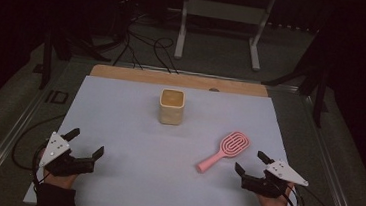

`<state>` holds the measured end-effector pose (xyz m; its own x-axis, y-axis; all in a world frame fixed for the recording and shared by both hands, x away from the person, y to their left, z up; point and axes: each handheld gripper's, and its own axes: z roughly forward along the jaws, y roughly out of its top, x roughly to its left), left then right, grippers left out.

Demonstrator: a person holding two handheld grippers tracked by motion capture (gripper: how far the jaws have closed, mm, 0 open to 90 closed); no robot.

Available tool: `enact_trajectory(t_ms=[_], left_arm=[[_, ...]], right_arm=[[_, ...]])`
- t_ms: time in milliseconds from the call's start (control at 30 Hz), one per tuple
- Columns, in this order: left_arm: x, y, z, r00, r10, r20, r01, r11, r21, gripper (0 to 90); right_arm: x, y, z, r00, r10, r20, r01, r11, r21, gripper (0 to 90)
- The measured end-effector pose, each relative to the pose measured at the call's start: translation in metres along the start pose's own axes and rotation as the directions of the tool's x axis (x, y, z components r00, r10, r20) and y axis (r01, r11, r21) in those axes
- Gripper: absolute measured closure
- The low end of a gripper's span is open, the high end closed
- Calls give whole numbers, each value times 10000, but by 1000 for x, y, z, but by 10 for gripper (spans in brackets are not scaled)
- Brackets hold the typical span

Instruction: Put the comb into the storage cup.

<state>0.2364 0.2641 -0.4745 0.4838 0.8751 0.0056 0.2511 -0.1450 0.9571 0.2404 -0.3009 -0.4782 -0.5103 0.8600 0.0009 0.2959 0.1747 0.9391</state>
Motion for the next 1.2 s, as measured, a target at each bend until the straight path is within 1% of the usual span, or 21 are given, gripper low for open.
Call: enact_trajectory(t_ms=[233, 500, 600, 933, 1200], left_arm=[[0, -1, -1, 9999, -90, -122, 88, 9999, -134, 2], [0, -1, -1, 9999, -41, -164, 39, 9999, -143, 2], [-1, -2, 0, 9998, -53, -187, 51, 9999, -110, 2], [-4, -3, 2, 9996, 160, -247, -161, 9999, -33, 2], [-5, -5, 3, 9994, 39, -351, -43, 9999, -95, 2]], right_arm=[[-2, 1, -1, 9999, 99, 62, -99, 9999, -45, 84], [-2, 3, 0, 9997, 246, 74, -246, 9997, -21, 84], [-1, 4, 2, 9996, 282, -26, -282, 9996, 40, 84], [4, 10, 7, 9995, 253, -190, -248, 9994, 247, 86], [8, 16, 12, 9990, 324, -307, -313, 9989, 347, 88]])
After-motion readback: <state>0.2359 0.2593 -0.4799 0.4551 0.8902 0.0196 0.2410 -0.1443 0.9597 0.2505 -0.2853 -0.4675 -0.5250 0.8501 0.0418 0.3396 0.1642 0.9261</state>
